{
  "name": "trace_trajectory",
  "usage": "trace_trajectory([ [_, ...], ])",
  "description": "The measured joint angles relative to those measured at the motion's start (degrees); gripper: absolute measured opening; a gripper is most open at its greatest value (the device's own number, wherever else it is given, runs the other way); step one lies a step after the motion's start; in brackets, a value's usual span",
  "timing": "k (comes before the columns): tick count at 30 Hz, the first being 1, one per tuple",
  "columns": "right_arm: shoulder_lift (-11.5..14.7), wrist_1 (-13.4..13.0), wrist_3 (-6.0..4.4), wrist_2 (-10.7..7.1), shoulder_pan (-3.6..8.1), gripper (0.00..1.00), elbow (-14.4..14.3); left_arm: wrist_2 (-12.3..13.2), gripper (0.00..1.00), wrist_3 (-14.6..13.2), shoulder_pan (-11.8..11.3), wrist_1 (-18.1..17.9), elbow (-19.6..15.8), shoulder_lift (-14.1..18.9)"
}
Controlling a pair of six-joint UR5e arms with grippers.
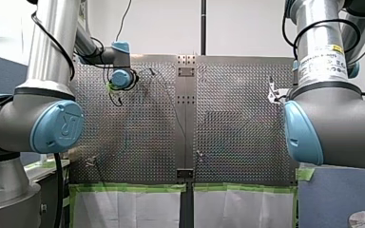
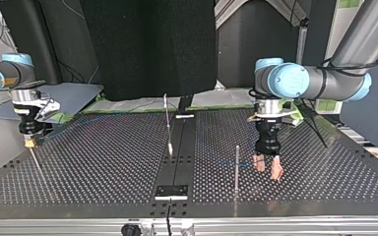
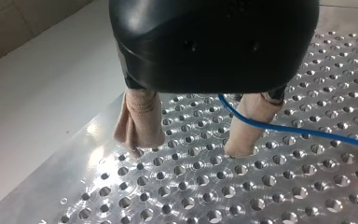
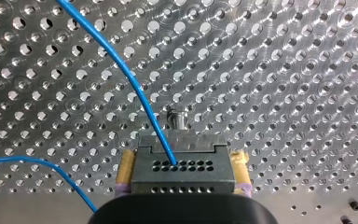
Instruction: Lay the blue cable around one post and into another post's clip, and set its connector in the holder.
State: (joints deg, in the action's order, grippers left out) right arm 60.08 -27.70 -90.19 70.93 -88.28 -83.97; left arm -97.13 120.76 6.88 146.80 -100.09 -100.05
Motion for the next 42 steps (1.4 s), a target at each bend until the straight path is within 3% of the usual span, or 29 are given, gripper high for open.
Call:
trace_trajectory([
  [2, 0.00, 0.00, 0.03, 0.05, -0.01, 0.16, 0.00, -0.02, 0.95, -0.03, 0.00, 0.01, 0.00, -0.01],
  [3, 0.00, 0.00, 0.06, 0.06, -0.01, 0.16, -0.01, -0.02, 0.95, -0.04, 0.00, 0.01, 0.00, 0.00],
  [4, -0.01, 0.00, 0.10, 0.07, -0.01, 0.38, 0.00, -0.02, 0.95, -0.05, 0.00, 0.01, 0.00, 0.00],
  [5, -0.01, -0.01, 0.13, 0.08, -0.01, 0.49, 0.00, -0.03, 0.95, -0.06, 0.00, 0.01, 0.00, 0.00],
  [6, -0.02, 0.00, 0.17, 0.09, -0.01, 0.49, -0.01, -0.03, 0.95, -0.08, 0.00, 0.01, 0.00, 0.00],
  [8, -0.01, 0.10, 0.23, 0.09, -0.01, 0.75, 0.00, -0.03, 0.95, -0.13, 0.01, 0.04, 0.00, 0.00],
  [9, -0.01, 0.14, 0.24, 0.09, -0.01, 0.75, 0.00, -0.03, 0.95, -0.14, 0.01, 0.05, 0.00, -0.01],
  [11, 0.02, 0.17, 0.25, 0.11, 0.00, 0.95, 0.05, -0.03, 0.95, -0.16, 0.01, 0.06, 0.00, -0.01],
  [13, -0.02, 0.29, 0.26, 0.10, 0.01, 1.00, 0.03, -0.03, 0.95, -0.18, 0.01, 0.07, 0.00, -0.01],
  [42, 0.13, 0.44, 0.08, 0.06, -0.07, 1.00, 0.18, -0.08, 0.95, -0.38, 0.00, 0.07, -0.04, 0.00],
])
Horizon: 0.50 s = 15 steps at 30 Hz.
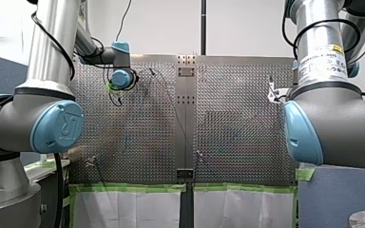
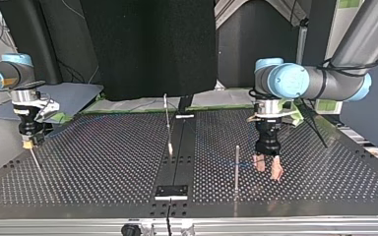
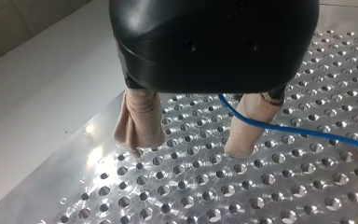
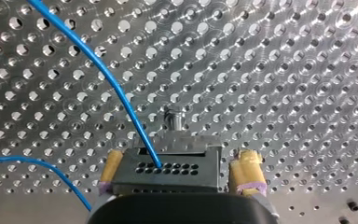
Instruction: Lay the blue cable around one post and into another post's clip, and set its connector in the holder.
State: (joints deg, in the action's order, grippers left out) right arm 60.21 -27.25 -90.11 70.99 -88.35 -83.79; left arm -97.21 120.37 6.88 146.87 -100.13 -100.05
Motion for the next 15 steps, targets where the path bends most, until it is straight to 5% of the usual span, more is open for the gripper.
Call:
trace_trajectory([
  [15, 0.27, 1.21, 0.05, 0.08, -0.16, 1.00, 0.40, 0.05, 0.95, -0.05, 0.01, 0.01, 0.02, 0.00],
])
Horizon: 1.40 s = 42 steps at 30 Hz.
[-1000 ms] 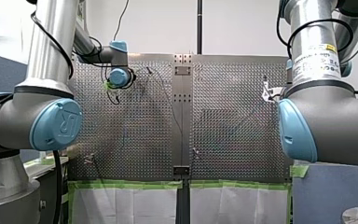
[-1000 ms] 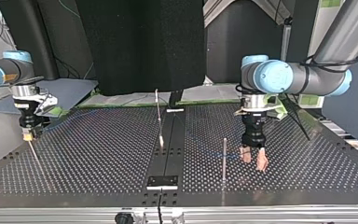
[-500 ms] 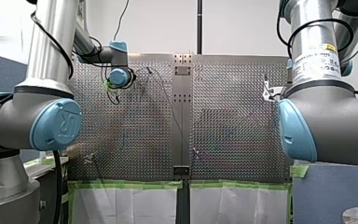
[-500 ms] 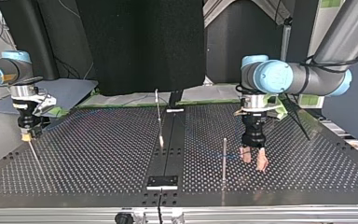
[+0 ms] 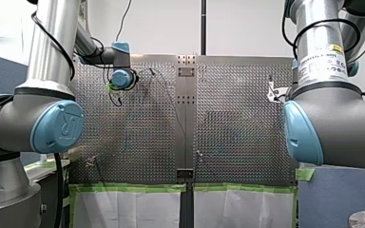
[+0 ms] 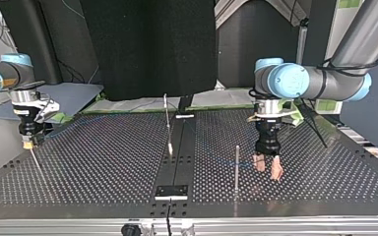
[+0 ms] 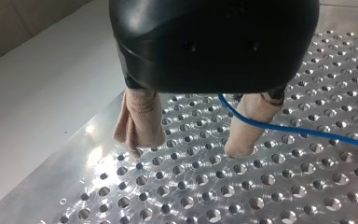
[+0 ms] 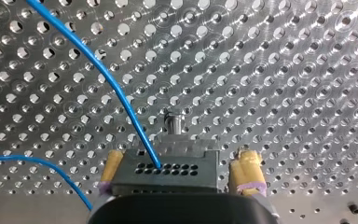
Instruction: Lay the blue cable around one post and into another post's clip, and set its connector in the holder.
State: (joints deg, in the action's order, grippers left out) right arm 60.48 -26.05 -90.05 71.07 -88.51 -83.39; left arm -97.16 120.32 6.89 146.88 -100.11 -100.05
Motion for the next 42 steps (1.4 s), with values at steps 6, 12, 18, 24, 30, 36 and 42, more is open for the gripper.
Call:
trace_trajectory([
  [6, 0.44, 0.59, -0.46, 0.78, 0.13, 1.00, -0.03, 0.00, 0.95, 0.00, -0.01, 0.00, 0.00, 0.00],
  [12, 0.46, 0.57, -1.92, 1.17, 0.05, 1.00, -0.04, -0.05, 0.95, 0.00, -0.01, 0.00, 0.00, -0.01],
  [18, 0.45, 0.58, -3.12, 1.17, -0.04, 1.00, -0.04, -0.06, 0.95, 0.00, 0.04, 0.00, 0.00, 0.00],
  [24, 0.48, 2.58, -1.19, 1.20, -0.06, 1.00, -0.04, -0.08, 0.95, -0.06, 0.17, 0.06, -0.02, 0.00],
  [30, 0.44, 2.83, -0.94, 1.22, -0.04, 1.00, -0.15, -0.09, 0.95, -0.09, 0.36, 0.21, 0.00, 0.01],
  [36, 0.44, 2.83, -0.94, 1.22, -0.03, 1.00, -0.15, -0.15, 0.95, -0.12, 0.43, 0.33, 0.00, 0.00],
  [42, 0.44, 2.83, -0.94, 1.22, -0.03, 1.00, -0.15, -0.23, 0.95, -0.32, 0.46, 0.35, 0.01, 0.00],
])
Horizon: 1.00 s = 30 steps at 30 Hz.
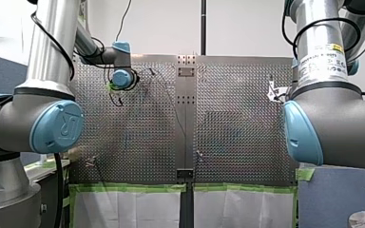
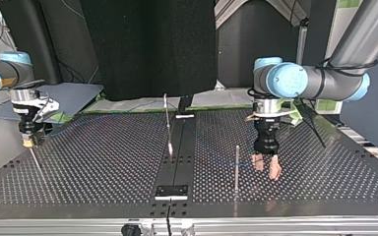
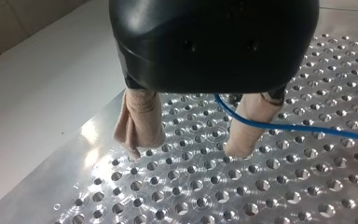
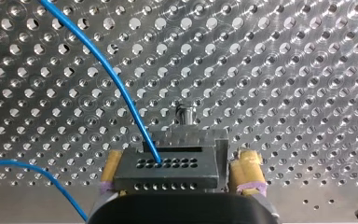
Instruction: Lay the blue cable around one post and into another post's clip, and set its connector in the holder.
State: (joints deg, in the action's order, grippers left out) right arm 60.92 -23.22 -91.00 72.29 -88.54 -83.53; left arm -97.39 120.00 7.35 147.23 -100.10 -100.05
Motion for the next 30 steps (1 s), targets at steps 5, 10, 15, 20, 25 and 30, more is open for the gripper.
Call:
trace_trajectory([
  [5, 0.00, 0.00, 0.00, 0.00, 0.00, 1.00, 0.00, -0.02, 0.95, -0.04, -0.02, 0.00, 0.00, 0.00],
  [10, 0.00, 0.00, 0.00, 0.01, 0.00, 1.00, 0.00, 0.11, 0.95, 0.15, 0.10, 0.34, 0.00, 0.01],
  [15, 0.00, 0.00, 0.00, 0.00, 0.00, 1.00, 0.00, 1.56, 0.98, 1.88, 0.38, 0.55, -0.01, 0.01],
  [20, 0.00, 0.00, 0.00, 0.00, 0.00, 1.00, 0.00, 4.25, 1.00, 4.62, 0.53, -0.43, 0.00, 0.01],
  [25, 0.00, 0.00, 0.00, 0.00, 0.00, 1.00, 0.00, 6.71, 1.00, 7.08, 0.77, -0.72, -0.02, 0.01],
  [30, 0.00, 0.00, 0.00, 0.00, 0.00, 1.00, 0.00, 8.31, 1.00, 9.94, 1.23, 0.72, -0.05, 0.02],
])
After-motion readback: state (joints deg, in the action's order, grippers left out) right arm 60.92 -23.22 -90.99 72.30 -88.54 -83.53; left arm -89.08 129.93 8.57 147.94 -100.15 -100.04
